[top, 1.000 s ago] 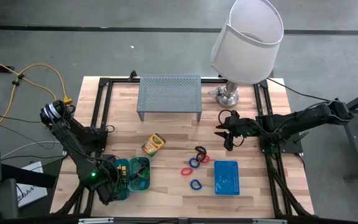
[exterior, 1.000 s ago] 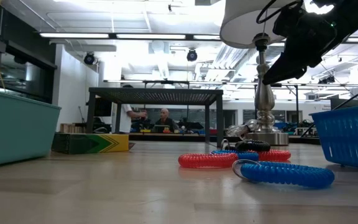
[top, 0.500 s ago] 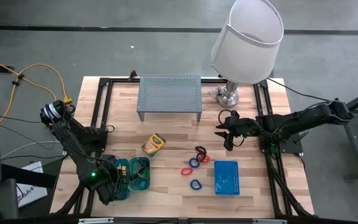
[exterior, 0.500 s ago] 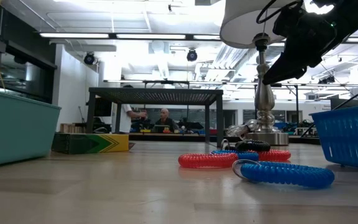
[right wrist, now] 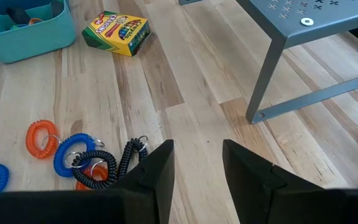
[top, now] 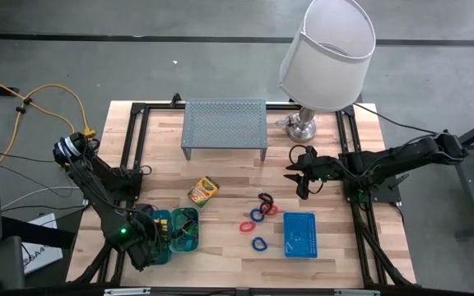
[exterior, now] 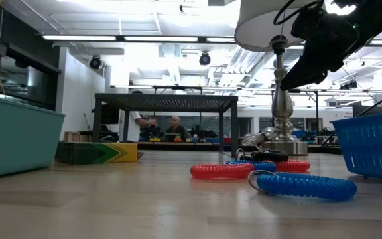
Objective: Pick & Place Office Desk Supplies
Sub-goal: Put the bottom box of crayons into the light blue bin, then put the box of crayons into the light blue bin
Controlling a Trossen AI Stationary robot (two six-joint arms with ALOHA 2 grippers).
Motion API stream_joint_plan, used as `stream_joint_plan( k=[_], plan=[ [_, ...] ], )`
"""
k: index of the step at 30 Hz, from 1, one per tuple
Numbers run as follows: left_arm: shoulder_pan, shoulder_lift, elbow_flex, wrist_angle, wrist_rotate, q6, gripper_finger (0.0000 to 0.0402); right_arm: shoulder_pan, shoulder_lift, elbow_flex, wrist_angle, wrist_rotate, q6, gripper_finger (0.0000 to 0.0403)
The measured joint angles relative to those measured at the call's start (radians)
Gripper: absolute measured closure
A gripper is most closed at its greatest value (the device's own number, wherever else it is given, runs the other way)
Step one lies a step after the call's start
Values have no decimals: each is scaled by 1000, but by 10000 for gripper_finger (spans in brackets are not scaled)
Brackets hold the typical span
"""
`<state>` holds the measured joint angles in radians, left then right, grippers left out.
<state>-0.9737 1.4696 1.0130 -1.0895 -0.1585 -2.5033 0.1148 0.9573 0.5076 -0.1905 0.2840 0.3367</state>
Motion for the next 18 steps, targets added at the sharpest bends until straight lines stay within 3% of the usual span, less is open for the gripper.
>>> stream_joint_plan(
  k=[8,18],
  plan=[
    [-5,0,0,1,23,9,179,0,0,0,0,0,0,279],
    [-5,0,4,2,26,9,172,0,0,0,0,0,0,279]
  ],
)
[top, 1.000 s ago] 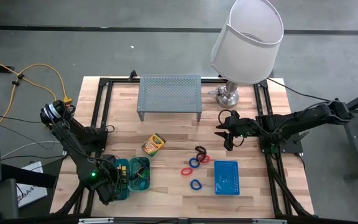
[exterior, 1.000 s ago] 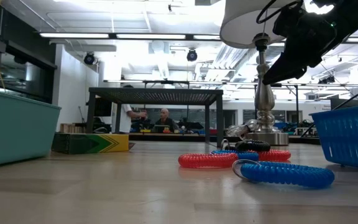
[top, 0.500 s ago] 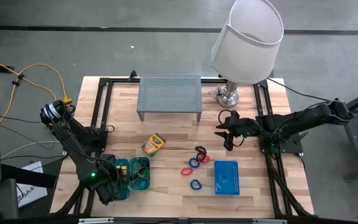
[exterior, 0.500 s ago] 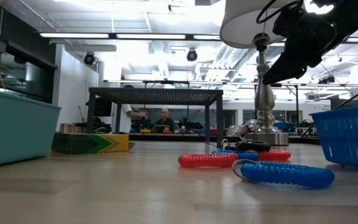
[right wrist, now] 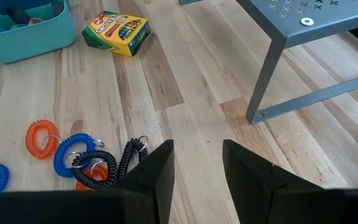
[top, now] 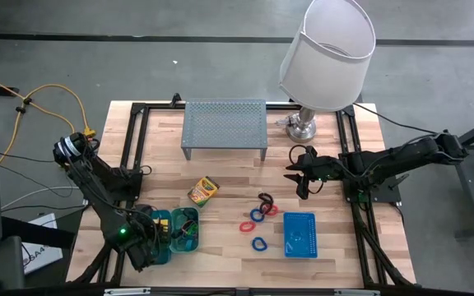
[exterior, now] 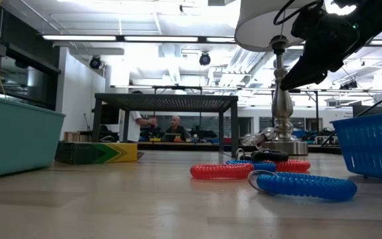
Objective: Pick & Place Office Desk Supplies
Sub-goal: Put the box of crayons into the light blue bin
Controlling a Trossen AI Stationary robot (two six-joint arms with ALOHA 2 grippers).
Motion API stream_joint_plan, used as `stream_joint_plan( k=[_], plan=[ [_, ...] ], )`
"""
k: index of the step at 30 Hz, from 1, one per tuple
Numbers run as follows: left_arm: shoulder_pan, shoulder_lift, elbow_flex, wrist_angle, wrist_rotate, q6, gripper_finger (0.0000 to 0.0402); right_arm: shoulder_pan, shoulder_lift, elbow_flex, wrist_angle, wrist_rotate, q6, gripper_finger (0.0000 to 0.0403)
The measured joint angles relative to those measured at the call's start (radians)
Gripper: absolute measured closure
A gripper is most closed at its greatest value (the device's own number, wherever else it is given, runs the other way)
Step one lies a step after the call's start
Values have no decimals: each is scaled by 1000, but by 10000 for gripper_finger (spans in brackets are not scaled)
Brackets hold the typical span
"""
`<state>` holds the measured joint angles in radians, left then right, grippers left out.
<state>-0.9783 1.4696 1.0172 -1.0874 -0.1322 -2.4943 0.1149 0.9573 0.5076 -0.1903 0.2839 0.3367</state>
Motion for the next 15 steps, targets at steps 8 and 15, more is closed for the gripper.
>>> stream_joint_plan(
  k=[8,15],
  plan=[
    [-8,-45,5,4,1,0,172,0,0,0,0,0,0,279],
    [-22,-87,6,0,0,0,172,0,0,0,0,0,0,279]
  ],
)
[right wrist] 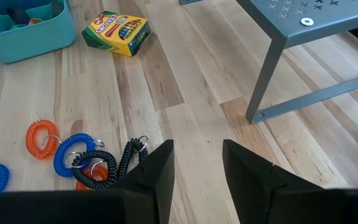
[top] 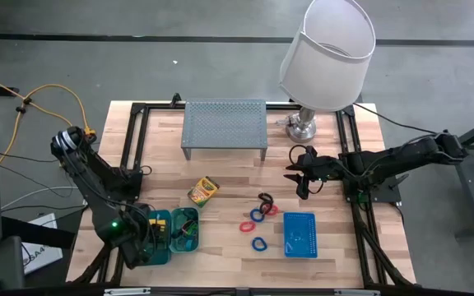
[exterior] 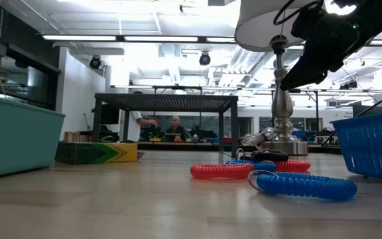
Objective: Pick & Place Office Desk Supplies
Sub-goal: Put the box of crayons into the light blue bin
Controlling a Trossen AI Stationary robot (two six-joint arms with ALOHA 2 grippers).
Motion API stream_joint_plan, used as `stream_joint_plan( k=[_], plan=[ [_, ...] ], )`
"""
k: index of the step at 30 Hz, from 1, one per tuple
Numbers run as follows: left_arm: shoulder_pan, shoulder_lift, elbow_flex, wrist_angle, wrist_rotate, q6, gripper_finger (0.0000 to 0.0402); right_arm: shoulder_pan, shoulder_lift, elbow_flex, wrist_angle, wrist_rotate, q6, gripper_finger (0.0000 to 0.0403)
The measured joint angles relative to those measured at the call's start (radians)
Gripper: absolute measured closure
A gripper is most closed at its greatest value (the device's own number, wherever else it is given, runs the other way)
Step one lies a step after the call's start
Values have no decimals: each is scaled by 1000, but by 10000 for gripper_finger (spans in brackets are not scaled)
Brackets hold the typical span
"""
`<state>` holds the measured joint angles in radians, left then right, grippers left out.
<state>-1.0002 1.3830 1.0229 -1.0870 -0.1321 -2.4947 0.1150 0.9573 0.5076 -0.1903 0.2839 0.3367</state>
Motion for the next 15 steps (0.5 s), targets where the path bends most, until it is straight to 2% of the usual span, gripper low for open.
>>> stream_joint_plan(
  k=[8,15],
  plan=[
    [2,-2,0,0,-7,-8,172,0,0,0,0,0,0,279],
    [52,-2,0,0,-127,83,172,0,0,0,0,0,0,279]
  ],
)
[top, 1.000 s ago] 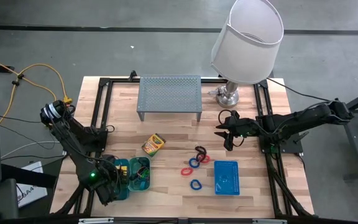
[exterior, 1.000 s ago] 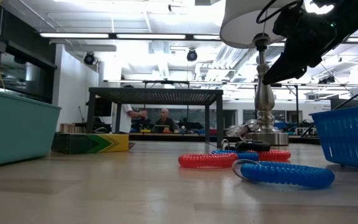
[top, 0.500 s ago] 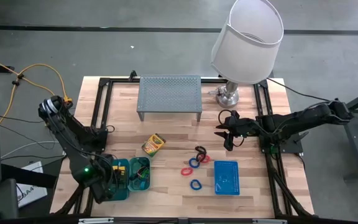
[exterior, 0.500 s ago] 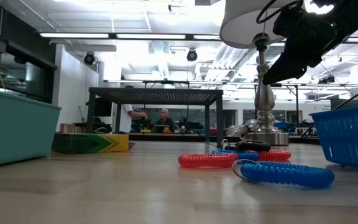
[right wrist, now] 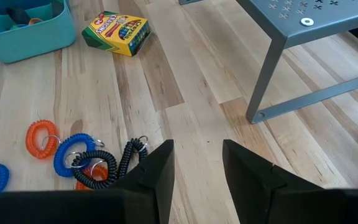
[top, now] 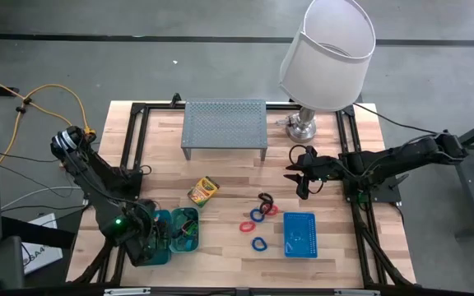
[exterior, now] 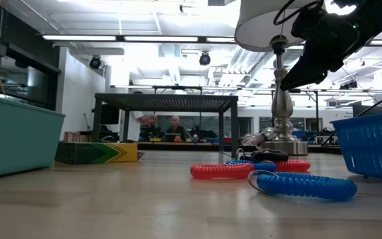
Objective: Pick & Place Office Desk Supplies
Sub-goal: Put the box of crayons into the light blue bin
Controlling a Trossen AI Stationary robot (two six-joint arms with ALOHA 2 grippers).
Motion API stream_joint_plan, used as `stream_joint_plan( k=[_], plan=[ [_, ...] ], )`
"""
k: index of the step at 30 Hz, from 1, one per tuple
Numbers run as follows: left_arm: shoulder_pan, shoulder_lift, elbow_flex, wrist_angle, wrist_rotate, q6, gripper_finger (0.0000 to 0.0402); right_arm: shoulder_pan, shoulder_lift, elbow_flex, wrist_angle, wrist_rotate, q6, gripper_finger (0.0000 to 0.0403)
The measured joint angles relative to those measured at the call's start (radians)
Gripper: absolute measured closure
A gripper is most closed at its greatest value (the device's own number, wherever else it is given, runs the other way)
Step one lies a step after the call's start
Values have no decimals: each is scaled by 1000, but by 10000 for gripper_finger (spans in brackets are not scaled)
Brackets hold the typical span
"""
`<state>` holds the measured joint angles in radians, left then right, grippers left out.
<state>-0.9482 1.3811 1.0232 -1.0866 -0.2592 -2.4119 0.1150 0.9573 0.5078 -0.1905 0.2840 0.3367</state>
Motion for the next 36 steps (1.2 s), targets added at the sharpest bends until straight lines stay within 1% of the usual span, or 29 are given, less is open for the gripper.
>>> stream_joint_plan(
  k=[5,10,14,20,25,31,36],
  plan=[
    [54,-7,1,0,-49,124,172,0,0,0,0,0,0,279],
    [110,-37,1,-2,-50,242,172,0,0,0,0,0,0,279],
    [181,-59,1,-1,-50,374,172,0,0,0,0,0,0,279],
    [334,-79,1,3,-51,597,172,0,0,1,0,0,0,279],
    [481,-79,1,50,-51,760,172,0,0,1,0,0,0,279],
    [653,-77,1,174,-50,1002,172,0,0,1,0,0,0,279],
    [754,-76,1,264,-47,1153,172,0,0,1,0,0,0,279]
  ],
)
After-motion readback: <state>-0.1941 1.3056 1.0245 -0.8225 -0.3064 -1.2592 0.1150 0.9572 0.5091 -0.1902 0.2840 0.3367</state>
